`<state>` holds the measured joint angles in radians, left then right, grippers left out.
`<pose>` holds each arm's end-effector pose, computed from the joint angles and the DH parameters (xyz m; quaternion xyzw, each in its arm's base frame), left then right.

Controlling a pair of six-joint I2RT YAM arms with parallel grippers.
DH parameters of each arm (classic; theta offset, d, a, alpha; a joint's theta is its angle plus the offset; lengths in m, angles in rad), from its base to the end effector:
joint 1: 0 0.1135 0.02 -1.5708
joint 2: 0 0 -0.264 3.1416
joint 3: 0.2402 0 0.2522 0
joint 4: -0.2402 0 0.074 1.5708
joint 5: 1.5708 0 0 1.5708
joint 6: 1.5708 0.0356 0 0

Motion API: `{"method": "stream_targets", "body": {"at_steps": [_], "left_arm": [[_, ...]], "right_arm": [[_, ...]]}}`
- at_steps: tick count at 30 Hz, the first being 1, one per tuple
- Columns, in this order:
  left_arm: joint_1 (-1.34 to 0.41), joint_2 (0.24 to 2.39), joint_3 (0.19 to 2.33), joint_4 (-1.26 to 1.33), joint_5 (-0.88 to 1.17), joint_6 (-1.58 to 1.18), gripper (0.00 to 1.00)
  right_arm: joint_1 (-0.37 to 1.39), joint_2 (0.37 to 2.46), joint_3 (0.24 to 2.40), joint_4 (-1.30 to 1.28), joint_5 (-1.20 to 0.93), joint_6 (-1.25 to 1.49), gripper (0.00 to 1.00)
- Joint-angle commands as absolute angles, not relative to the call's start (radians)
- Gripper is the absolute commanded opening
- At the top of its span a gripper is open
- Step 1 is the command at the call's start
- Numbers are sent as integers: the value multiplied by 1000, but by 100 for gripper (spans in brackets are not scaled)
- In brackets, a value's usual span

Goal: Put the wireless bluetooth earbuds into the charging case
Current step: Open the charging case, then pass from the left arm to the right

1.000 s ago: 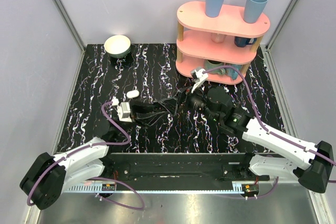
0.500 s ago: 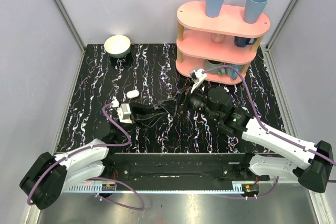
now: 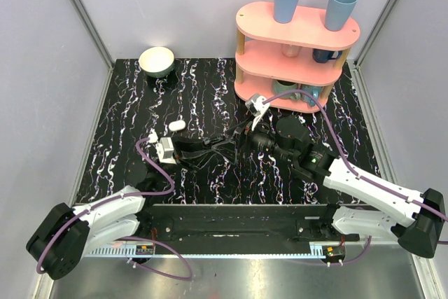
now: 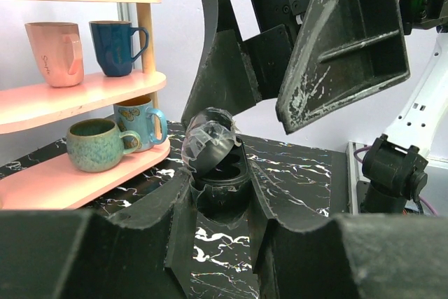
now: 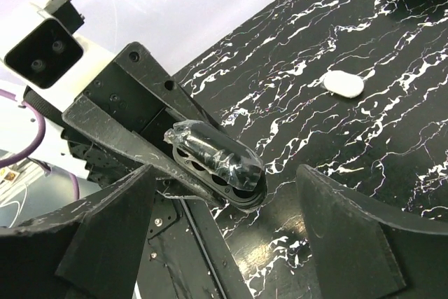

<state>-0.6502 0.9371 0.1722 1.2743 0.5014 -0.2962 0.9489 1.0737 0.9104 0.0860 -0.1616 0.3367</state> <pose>0.1280 -0.1188 0.2512 0.2970 0.4450 -0.4925 0.6865 0.1435 0.2101 0.3565 -0.2727 0.6810 0.4533 0.5064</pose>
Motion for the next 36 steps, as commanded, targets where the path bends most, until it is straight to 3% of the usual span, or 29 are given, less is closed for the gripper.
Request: {"method": "stream_targets", "body": {"at_steps": [1, 3, 9, 17, 21, 26, 36], "left_arm": [[-655, 936, 190, 1666, 528, -304, 0], [-657, 937, 201, 1666, 551, -319, 0], [-655, 950, 241, 1666, 653, -379, 0], [-655, 957, 273, 1667, 730, -406, 0], [-655, 959, 278, 1666, 736, -414, 0], [-657, 959, 273, 1666, 703, -411, 0], [-657, 950, 241, 1664, 581, -405, 25]], "right_arm": [[948, 1074, 954, 94, -219, 270, 85], [948, 1083, 957, 97, -232, 249, 78], [950, 1115, 983, 68, -253, 140, 70], [948, 1112, 991, 48, -262, 35, 46], [948, 1114, 1000, 19, -287, 17, 42], [946, 1114, 1005, 8, -342, 15, 26], [948, 1071, 983, 26, -370, 5, 9]]}}
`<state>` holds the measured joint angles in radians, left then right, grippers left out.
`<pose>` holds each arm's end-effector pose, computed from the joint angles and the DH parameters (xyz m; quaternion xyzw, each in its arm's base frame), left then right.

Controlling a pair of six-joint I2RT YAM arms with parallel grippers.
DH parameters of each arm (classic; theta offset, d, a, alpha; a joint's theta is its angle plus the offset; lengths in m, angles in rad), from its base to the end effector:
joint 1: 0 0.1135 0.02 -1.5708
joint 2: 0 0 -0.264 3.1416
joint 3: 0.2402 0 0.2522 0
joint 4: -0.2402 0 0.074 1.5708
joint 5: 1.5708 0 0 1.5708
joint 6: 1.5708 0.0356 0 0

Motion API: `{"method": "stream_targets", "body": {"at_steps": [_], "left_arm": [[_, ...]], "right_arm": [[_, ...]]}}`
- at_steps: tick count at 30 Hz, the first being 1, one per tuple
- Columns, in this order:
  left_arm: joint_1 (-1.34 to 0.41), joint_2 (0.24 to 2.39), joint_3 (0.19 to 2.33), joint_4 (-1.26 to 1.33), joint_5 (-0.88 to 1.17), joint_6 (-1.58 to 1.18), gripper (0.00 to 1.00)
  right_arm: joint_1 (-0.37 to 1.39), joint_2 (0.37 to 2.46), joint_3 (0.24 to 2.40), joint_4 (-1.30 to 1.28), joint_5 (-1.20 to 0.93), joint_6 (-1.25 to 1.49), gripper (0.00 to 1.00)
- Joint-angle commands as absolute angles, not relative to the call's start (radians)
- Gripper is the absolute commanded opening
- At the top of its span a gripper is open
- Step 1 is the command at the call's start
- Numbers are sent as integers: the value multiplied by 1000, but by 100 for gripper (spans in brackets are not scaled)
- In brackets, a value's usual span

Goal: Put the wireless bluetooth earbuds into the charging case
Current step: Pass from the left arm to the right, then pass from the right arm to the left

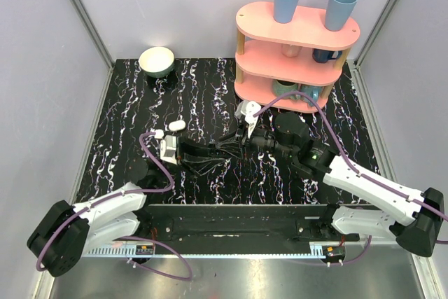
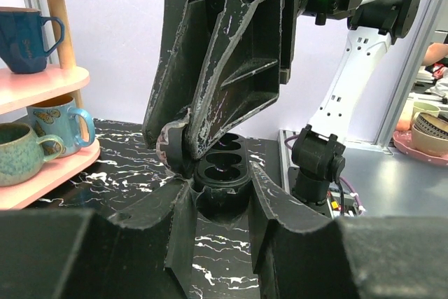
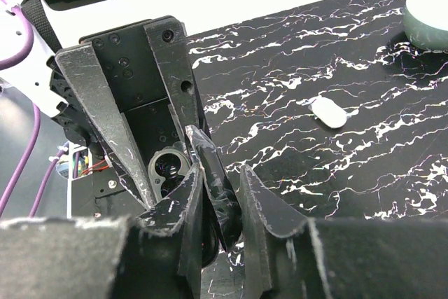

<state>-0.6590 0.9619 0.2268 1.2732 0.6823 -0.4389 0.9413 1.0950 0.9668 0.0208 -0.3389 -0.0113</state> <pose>0.1271 -0.1269 0.2624 0.3403 0.4305 -0.5685 0.6129 0.1415 0.2144 0.3648 -0.4364 0.6001 0.4075 0.5324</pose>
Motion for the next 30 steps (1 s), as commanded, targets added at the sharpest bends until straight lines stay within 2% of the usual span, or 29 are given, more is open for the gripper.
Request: {"method": "stream_targets", "body": {"at_steps": [1, 6, 14, 20, 26, 30], "left_arm": [[-655, 950, 239, 1666, 569, -408, 29], [-655, 953, 230, 1666, 543, -408, 38], [-653, 962, 227, 1664, 525, -417, 40], [-655, 977, 238, 1658, 541, -437, 46], [-657, 1003, 268, 1644, 621, -475, 40], [-655, 1011, 273, 1644, 637, -485, 42]], "right_arm": [[948, 1065, 976, 29, -370, -23, 8], [948, 1051, 963, 41, -377, -29, 5], [948, 1052, 960, 49, -380, -35, 3], [948, 1054, 960, 60, -397, -37, 2], [948, 1051, 951, 86, -403, -40, 2], [950, 1045, 945, 104, -400, -43, 2]]}}
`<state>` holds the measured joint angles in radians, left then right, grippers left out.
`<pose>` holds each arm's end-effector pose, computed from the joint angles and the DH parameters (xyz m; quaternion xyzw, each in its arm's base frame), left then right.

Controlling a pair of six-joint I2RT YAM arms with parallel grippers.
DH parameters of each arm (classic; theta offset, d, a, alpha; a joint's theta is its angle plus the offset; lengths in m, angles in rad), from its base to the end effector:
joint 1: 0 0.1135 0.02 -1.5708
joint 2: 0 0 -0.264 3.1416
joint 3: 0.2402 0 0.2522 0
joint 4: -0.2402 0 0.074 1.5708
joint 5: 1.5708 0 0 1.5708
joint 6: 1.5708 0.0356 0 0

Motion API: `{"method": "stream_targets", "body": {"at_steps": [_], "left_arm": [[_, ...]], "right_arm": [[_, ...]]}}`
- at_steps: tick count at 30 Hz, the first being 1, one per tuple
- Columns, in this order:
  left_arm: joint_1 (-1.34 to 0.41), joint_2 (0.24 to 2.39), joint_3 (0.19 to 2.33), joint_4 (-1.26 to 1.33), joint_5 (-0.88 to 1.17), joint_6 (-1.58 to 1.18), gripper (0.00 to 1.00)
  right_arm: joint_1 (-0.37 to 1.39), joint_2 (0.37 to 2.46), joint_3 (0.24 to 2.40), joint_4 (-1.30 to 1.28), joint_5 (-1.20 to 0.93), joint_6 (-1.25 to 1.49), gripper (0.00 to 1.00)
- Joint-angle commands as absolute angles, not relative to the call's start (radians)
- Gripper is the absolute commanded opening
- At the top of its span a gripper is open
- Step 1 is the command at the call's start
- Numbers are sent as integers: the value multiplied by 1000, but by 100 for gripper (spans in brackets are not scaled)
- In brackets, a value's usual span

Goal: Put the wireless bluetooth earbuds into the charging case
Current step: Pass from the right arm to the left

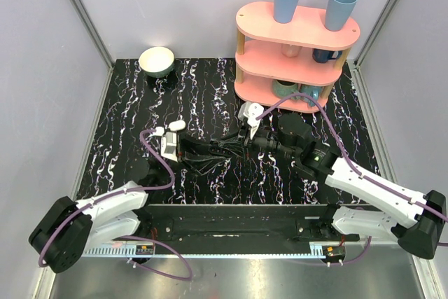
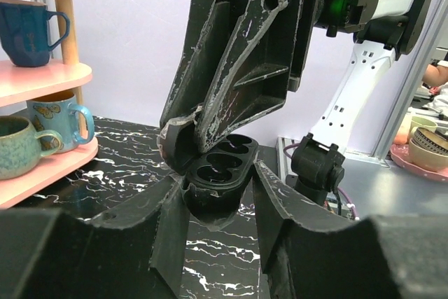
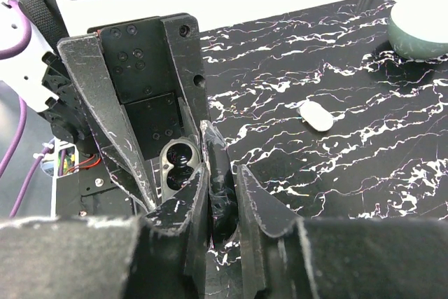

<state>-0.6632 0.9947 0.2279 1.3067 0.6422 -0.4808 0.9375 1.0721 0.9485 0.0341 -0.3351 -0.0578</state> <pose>0.1304 -0.1289 0.2608 0.3161 0.4408 -0.5777 0.6100 0.1394 0.2096 0.3651 -0.4462 0.5857 0.3947 0.5496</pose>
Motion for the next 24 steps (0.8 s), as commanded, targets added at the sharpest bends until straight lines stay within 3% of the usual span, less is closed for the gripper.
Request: {"method": "stream_targets", "body": {"at_steps": [1, 14, 24], "left_arm": [[-655, 1011, 272, 1647, 638, -483, 42], [-655, 1025, 285, 1647, 698, -502, 51], [-655, 1025, 290, 1646, 721, -502, 47]], "right_arm": [[948, 1042, 945, 104, -397, -43, 2], [948, 1034, 939, 117, -380, -51, 1], [948, 1026, 934, 120, -385, -69, 1]]}}
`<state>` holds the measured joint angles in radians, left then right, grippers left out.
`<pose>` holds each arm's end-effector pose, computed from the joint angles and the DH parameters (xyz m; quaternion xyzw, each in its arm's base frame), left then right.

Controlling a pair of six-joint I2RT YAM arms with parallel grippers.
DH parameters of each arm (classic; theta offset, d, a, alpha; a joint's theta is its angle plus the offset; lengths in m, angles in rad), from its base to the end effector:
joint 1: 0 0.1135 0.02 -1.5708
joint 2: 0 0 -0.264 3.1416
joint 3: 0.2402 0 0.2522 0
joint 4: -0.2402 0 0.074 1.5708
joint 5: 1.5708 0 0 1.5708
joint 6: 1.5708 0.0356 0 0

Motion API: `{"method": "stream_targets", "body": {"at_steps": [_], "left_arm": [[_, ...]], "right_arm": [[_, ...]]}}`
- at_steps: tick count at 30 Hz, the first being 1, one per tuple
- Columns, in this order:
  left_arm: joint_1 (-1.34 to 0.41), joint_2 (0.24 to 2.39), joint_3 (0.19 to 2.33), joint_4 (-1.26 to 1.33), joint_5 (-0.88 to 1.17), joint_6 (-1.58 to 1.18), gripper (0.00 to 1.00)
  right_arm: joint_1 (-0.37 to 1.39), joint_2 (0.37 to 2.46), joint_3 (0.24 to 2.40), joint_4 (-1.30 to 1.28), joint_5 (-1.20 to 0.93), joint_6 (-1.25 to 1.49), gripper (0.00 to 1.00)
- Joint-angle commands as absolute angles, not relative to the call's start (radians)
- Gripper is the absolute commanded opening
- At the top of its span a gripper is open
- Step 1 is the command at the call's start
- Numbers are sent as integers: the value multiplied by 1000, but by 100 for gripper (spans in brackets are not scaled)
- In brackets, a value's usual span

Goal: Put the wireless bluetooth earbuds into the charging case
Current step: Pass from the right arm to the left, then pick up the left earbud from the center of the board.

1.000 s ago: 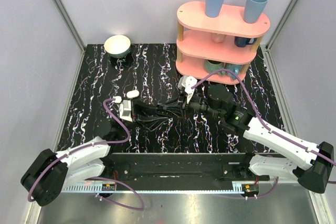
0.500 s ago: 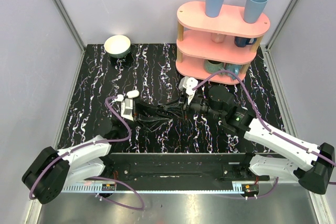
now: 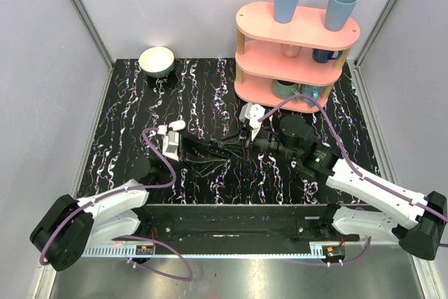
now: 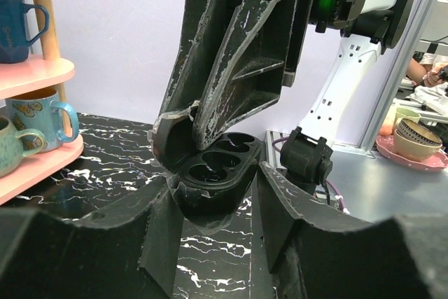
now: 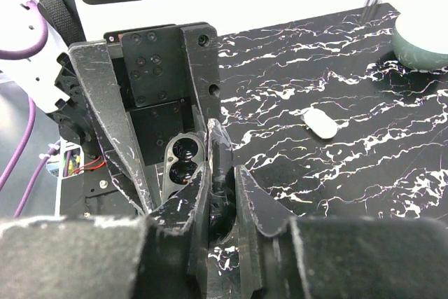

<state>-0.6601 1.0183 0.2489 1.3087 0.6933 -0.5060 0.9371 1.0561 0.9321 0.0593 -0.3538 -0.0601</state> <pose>0.1331 -0.1321 0.2630 0.3304 0.4397 -0.5903 0.5907 0.1367 0.2069 0.3656 -0.4491 0.5732 0.4021 0.5550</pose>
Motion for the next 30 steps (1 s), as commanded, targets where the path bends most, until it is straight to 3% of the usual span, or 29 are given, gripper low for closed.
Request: {"method": "stream_targets", "body": {"at_steps": [1, 7, 9, 14, 15, 19, 21, 23, 24, 30], "left_arm": [[-655, 1025, 291, 1646, 722, -503, 44], [-653, 1029, 302, 1647, 741, -503, 26], [-655, 1032, 307, 1652, 747, -503, 16], [-655, 1038, 311, 1654, 750, -503, 10], [-655, 1042, 311, 1652, 746, -503, 1], [-655, 1052, 310, 1652, 735, -491, 0], [-655, 1052, 302, 1652, 723, -476, 0], [-657, 1051, 288, 1652, 716, -453, 0], [-654, 1049, 284, 1652, 710, -445, 0], [-655, 1037, 242, 1643, 654, -380, 0]], "right_arm": [[948, 1028, 934, 118, -387, -69, 1], [948, 1034, 934, 121, -399, -69, 1], [948, 1037, 934, 118, -400, -69, 1], [946, 1042, 931, 115, -410, -61, 2], [948, 1042, 930, 115, -410, -61, 5], [950, 1042, 933, 114, -384, -48, 21], [948, 1040, 936, 112, -342, -40, 42], [948, 1035, 936, 113, -321, -37, 53], [948, 1034, 937, 114, -289, -32, 64], [948, 997, 910, 164, -242, -9, 73]]}}
